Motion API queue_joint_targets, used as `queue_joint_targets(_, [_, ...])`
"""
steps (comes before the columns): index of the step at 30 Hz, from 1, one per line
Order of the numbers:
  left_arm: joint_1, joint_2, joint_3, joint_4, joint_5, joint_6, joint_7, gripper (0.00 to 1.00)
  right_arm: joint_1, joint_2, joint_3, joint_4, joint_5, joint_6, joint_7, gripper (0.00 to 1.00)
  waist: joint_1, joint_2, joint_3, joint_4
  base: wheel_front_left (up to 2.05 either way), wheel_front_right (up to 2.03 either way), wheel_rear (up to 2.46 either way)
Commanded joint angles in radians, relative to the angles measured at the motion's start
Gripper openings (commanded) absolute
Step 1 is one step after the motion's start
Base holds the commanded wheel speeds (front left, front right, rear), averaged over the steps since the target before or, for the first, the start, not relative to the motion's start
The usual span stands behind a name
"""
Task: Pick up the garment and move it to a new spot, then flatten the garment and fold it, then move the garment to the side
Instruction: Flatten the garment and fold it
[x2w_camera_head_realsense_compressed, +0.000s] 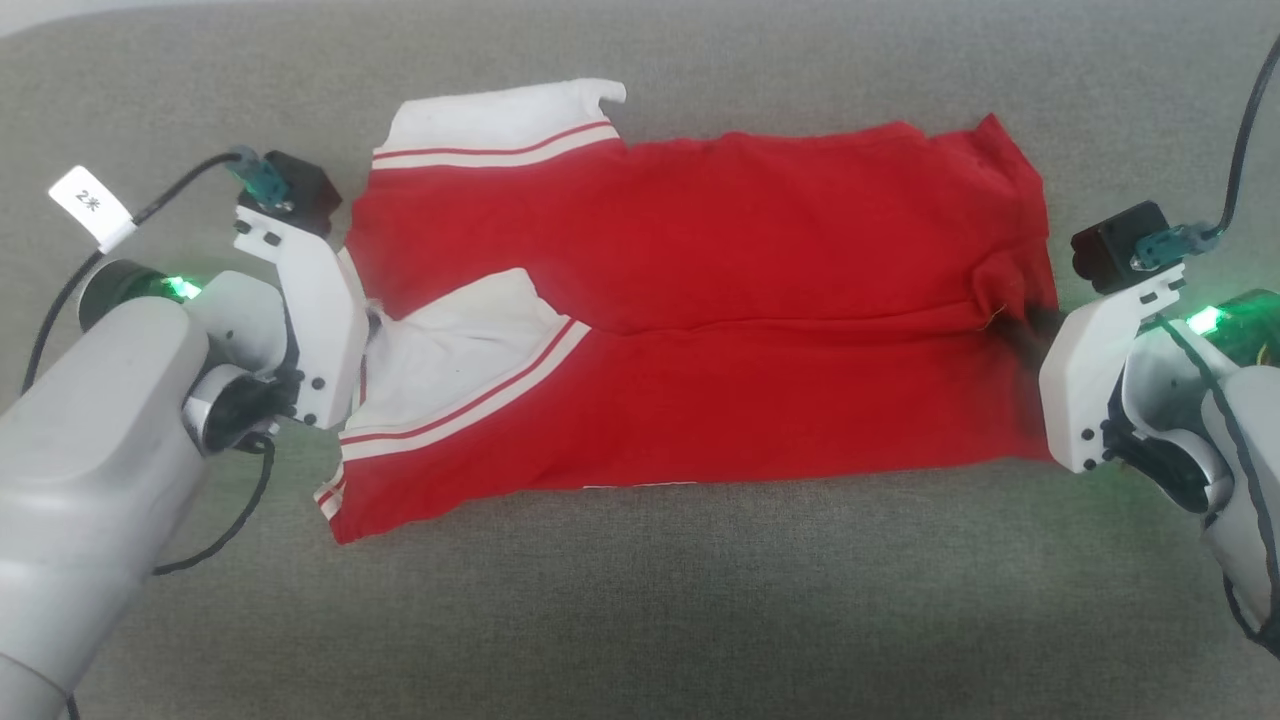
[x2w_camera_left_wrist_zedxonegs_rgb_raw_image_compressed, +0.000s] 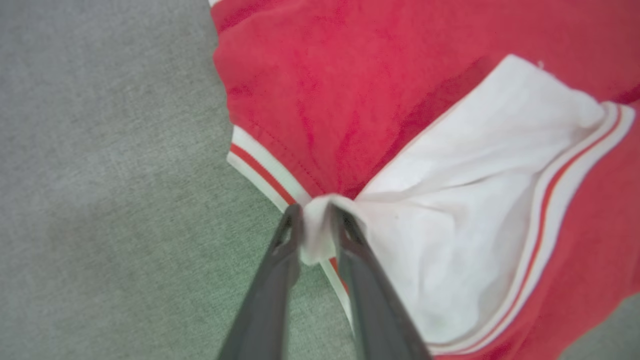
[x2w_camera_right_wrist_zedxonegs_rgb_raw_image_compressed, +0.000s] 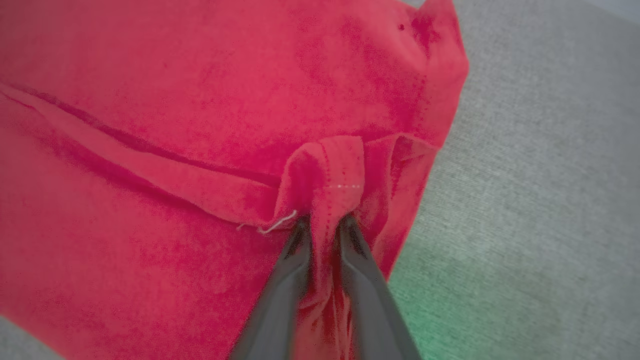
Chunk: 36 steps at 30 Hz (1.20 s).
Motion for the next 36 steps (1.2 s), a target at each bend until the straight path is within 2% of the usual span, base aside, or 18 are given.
queue_joint_targets(1, [-0.007,-0.004,0.007,0.013,-0.020,0.005,0.014,1.00,-0.009,0.001,0.007,0.002,0.004,-0.002,-0.009,1.00,0.0000,0.0000,-0.010,0.001,0.00,0.00,0.00])
queue_joint_targets(9, [-0.021,0.026,0.006,-0.038,-0.039,0.069,0.127,1.00,0.003,-0.023,-0.016,-0.037,-0.015,-0.002,-0.096,1.00,0.0000,0.0000,-0.059,0.011,0.00,0.00,0.00])
queue_joint_targets(16, [0.050,0.088,0.014,-0.216,-0.071,0.167,0.217,1.00,0.074,0.004,-0.162,-0.093,-0.101,-0.002,-0.253,1.00,0.0000,0.0000,-0.088,0.015,0.00,0.00,0.00])
queue_joint_targets(24, [0.205,0.175,0.021,-0.458,-0.134,0.304,0.302,1.00,0.211,0.110,-0.402,-0.205,-0.271,-0.002,-0.401,1.00,0.0000,0.0000,-0.094,0.007,0.00,0.00,0.00])
queue_joint_targets(28, [0.264,0.208,0.022,-0.519,-0.142,0.352,0.308,1.00,0.280,0.186,-0.510,-0.288,-0.348,-0.002,-0.450,1.00,0.0000,0.0000,-0.084,-0.003,0.00,0.00,0.00])
queue_joint_targets(33, [0.315,0.212,0.036,-0.507,-0.168,0.367,0.273,1.00,0.358,0.272,-0.589,-0.379,-0.401,-0.002,-0.451,1.00,0.0000,0.0000,-0.069,-0.020,0.00,0.00,0.00])
queue_joint_targets(36, [0.326,0.209,0.037,-0.484,-0.164,0.356,0.252,1.00,0.381,0.289,-0.606,-0.407,-0.417,-0.002,-0.448,1.00,0.0000,0.0000,-0.061,-0.027,0.00,0.00,0.00])
